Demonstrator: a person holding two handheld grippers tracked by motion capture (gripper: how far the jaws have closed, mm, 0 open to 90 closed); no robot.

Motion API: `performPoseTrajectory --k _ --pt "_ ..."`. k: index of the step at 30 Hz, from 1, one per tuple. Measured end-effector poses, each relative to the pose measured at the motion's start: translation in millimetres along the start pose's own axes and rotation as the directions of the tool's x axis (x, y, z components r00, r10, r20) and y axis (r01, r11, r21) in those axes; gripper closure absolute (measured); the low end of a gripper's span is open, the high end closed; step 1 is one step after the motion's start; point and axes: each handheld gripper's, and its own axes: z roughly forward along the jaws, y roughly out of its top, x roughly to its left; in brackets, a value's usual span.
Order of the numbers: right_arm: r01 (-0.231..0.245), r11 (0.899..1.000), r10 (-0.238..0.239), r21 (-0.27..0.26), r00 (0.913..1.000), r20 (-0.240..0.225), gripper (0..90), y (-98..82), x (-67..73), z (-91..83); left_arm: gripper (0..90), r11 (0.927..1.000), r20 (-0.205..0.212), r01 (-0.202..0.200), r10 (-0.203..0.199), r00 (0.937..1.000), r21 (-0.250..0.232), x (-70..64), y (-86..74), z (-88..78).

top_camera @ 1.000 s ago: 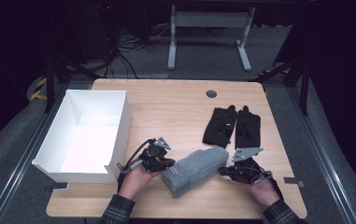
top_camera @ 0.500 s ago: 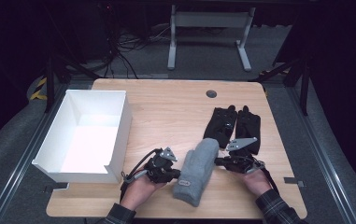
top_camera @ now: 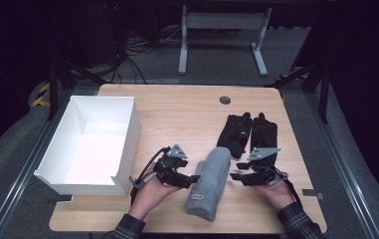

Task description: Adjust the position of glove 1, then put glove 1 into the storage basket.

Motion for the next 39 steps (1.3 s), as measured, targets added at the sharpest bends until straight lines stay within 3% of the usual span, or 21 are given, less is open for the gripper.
performPoseTrajectory --k 3,10,17,21,24,30,36,39 --pt "-0.003 1.0 0.003 -0.004 1.0 0.007 35.2 -5.5 0.1 -5.0 19.7 0.9999 -0.002 -0.008 0.008 1.0 -0.014 -0.9 11.4 5.3" --pt "0.024 1.0 -0.024 -0.001 0.9997 -0.005 21.5 -12.0 5.6 -8.4 14.0 0.9996 -0.009 -0.024 0.024 0.9997 -0.017 -2.3 24.9 19.6" --pt "0.058 0.998 -0.058 -0.009 0.9978 -0.032 18.9 -19.1 12.2 -8.2 9.4 0.9996 -0.018 -0.029 0.029 0.9994 0.001 -4.8 31.9 39.5" --pt "0.068 0.998 -0.067 0.004 0.9972 -0.031 18.7 -19.1 13.7 -4.5 4.3 0.9974 -0.039 -0.045 0.047 0.9981 0.056 -6.8 34.1 58.3" --pt "0.074 0.997 -0.074 0.009 0.9968 -0.029 18.4 -19.1 14.2 -3.4 0.0 0.9961 -0.046 -0.029 0.033 0.9984 0.083 -6.2 32.7 68.4" --pt "0.077 0.997 -0.077 0.012 0.9965 -0.033 18.2 -19.1 14.1 -2.0 0.0 0.9933 -0.018 -0.013 0.016 0.9997 0.115 -5.9 25.5 84.8" --pt "0.081 0.997 -0.081 0.013 0.9962 -0.032 18.2 -19.4 14.1 -2.2 0.0 0.9908 0.001 0.009 -0.009 1.0 0.135 -2.5 21.1 90.2" --pt "0.084 0.996 -0.084 0.011 0.9961 -0.03 18.2 -19.5 14.0 -2.0 0.0 0.9899 0.004 -0.011 0.011 0.9999 0.141 -5.7 20.6 93.9"
